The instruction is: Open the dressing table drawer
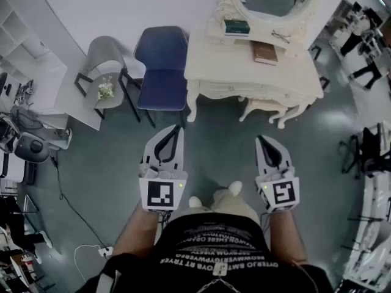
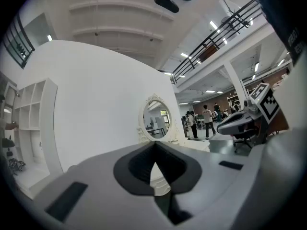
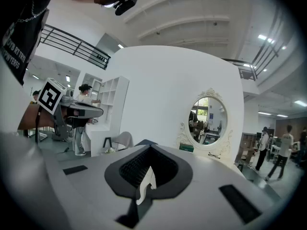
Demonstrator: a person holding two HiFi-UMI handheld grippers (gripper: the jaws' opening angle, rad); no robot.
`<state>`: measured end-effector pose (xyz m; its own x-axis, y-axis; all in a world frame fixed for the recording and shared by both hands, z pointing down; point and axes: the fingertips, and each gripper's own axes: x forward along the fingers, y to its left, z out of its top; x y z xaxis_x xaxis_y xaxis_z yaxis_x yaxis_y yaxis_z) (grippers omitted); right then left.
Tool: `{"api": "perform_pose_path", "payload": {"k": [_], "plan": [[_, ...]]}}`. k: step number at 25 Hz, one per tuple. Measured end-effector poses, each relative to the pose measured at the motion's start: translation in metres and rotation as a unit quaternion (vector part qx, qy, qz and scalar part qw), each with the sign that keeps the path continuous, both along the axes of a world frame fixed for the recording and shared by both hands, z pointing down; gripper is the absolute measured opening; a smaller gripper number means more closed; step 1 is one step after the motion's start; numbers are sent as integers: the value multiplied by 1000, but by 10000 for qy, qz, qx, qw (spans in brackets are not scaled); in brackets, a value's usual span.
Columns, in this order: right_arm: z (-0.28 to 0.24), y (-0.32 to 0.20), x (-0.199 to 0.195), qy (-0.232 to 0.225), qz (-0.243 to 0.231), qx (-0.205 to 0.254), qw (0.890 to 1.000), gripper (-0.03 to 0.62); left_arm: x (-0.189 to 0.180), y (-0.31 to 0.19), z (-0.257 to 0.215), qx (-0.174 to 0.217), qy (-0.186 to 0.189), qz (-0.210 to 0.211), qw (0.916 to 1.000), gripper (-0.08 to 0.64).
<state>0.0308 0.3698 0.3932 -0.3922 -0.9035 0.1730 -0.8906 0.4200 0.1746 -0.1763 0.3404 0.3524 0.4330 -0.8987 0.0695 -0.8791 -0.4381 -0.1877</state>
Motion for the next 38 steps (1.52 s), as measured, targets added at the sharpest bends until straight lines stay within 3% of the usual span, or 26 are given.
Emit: {"api": "perform_pose_path", "payload": {"k": [8, 15, 24, 38], "plan": [[11, 9, 2, 80, 101, -248, 9996, 2, -5, 5, 7, -20, 118, 62, 9999, 3], [28, -9, 22, 54, 194, -451, 9988, 2, 14, -14, 21, -179, -32, 162, 9997, 3], [41, -67, 31, -177, 14, -570, 9982, 2, 35, -65, 29, -295, 81, -47, 9995, 3], [41, -142, 54, -167, -233, -622, 9976, 2, 59, -130, 41, -496, 77, -237, 9985, 3]]}}
